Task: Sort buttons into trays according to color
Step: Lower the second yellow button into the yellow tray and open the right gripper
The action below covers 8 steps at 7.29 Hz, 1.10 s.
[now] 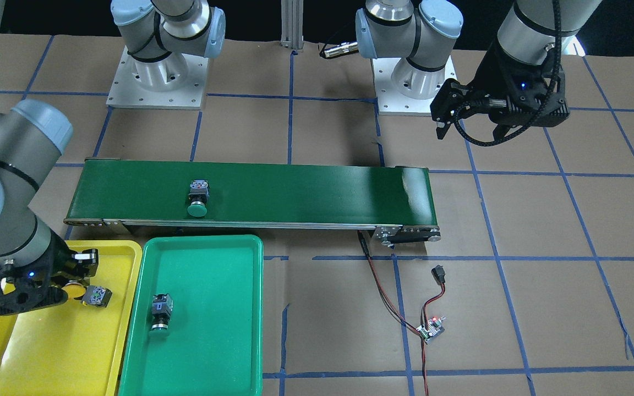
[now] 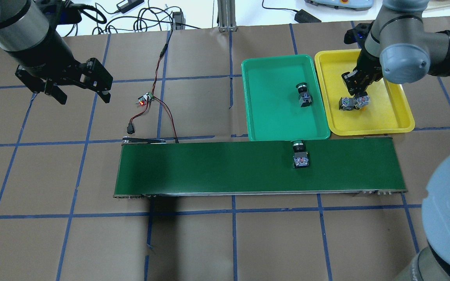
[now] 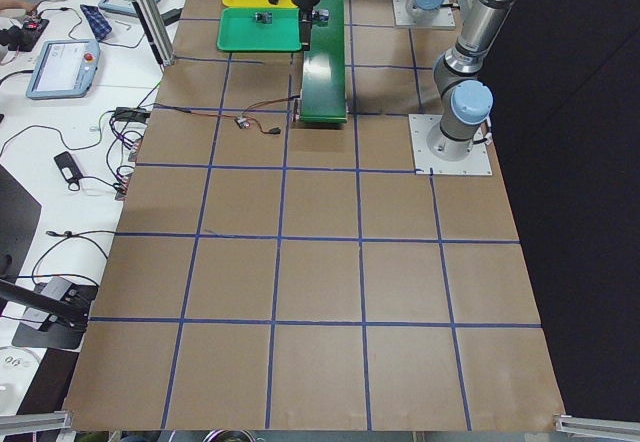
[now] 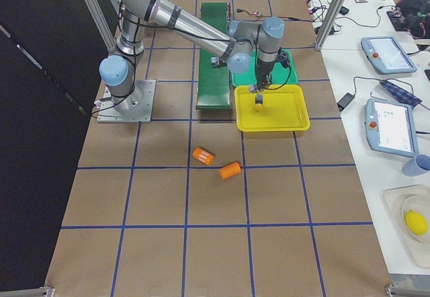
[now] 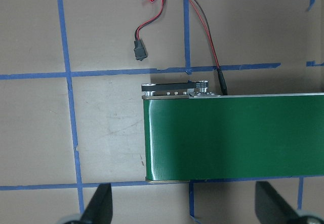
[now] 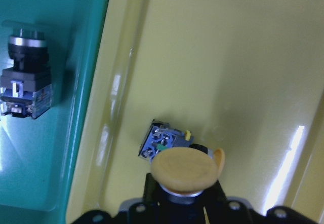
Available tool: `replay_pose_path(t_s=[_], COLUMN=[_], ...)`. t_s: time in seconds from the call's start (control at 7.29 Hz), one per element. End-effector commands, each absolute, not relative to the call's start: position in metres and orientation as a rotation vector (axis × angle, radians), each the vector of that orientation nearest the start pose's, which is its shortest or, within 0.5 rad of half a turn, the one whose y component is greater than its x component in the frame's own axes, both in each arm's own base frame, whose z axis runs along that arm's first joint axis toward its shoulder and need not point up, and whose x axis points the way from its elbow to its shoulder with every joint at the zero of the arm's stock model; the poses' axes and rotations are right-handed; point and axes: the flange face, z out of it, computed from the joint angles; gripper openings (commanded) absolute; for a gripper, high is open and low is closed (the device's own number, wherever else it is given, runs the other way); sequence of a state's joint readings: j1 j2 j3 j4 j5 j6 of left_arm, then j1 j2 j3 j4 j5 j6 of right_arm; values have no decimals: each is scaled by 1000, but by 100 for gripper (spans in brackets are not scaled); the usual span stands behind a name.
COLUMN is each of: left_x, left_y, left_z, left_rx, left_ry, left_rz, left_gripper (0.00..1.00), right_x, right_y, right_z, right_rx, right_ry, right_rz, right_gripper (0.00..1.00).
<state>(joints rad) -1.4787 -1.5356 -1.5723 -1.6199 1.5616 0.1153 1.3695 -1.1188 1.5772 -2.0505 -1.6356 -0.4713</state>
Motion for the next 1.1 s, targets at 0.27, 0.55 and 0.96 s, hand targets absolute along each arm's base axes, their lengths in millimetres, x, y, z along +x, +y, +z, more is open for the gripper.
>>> replay_pose_path(t_s=[0.27,0.55,0.96], left_x=[-90,-90,-90], left_y=[-485,-485,-485], left_z=[499,499,499], left_rx=[36,36,34], left_ry=[3152,3152,3152], left_rz=[23,23,23], left_gripper=[100,100,100], right_x=[-77,-75,-45], right_y=[-668,-666,-627], right_z=[248,253,284], right_rx=[-607,-609,-625], right_ry=[3111,3106,3073], right_rz=[69,62,114], right_gripper=[18,100,100])
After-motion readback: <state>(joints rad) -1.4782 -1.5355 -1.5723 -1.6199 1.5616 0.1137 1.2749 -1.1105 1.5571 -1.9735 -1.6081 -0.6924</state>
